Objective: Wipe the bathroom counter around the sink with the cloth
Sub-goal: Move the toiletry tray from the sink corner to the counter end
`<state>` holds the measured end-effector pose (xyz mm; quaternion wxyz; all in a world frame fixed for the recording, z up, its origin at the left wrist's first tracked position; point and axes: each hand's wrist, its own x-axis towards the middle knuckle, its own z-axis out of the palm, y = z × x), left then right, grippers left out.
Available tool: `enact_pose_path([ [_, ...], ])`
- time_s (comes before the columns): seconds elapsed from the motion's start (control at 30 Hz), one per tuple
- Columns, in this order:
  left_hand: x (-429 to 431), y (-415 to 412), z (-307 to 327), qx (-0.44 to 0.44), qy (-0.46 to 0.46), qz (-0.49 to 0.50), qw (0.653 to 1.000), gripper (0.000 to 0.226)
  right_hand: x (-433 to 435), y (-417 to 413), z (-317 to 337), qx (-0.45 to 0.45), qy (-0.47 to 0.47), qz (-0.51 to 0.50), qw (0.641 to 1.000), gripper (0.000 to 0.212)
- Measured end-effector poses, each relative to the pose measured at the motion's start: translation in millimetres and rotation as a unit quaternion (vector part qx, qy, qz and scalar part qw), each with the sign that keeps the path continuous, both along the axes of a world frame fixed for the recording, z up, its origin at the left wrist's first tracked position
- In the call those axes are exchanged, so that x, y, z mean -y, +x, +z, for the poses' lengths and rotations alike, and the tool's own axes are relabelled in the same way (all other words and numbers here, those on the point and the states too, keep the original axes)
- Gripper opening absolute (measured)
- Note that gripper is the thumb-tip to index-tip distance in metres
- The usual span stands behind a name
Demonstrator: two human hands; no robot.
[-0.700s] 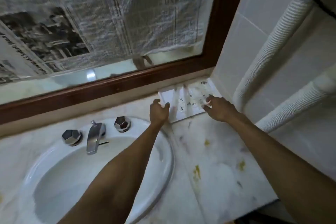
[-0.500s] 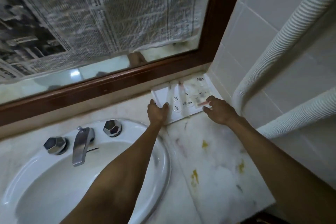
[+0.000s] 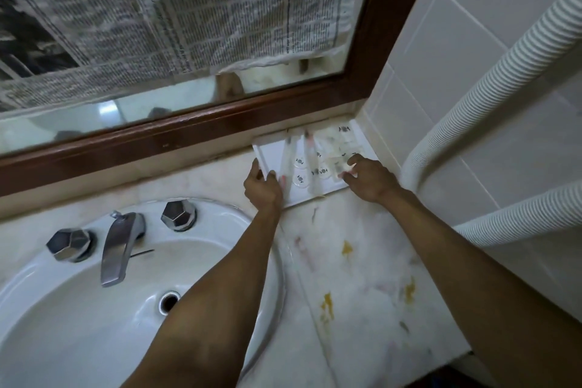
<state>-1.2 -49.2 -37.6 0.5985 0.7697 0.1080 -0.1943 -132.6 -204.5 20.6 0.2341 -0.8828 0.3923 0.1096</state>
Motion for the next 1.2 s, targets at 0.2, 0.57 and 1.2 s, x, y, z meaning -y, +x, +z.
enact_pose_path([
  [0.2,-29,2,2,-0.01,-0.044,0.02,0.999,0.053,-3,-6,0,0.055,0.025,-0.008,0.998,0.058],
  [0.57,-180,-41,86,0.034,-0.095,0.016,0.995,0.044,-69,-35,14,0.12,0.184,-0.09,0.971,0.088],
  [1.2,-494,-88,179,0.116,-0.101,0.26,0.953,0.06,-357,74,129,0.294,0.21,0.193,0.912,0.064],
])
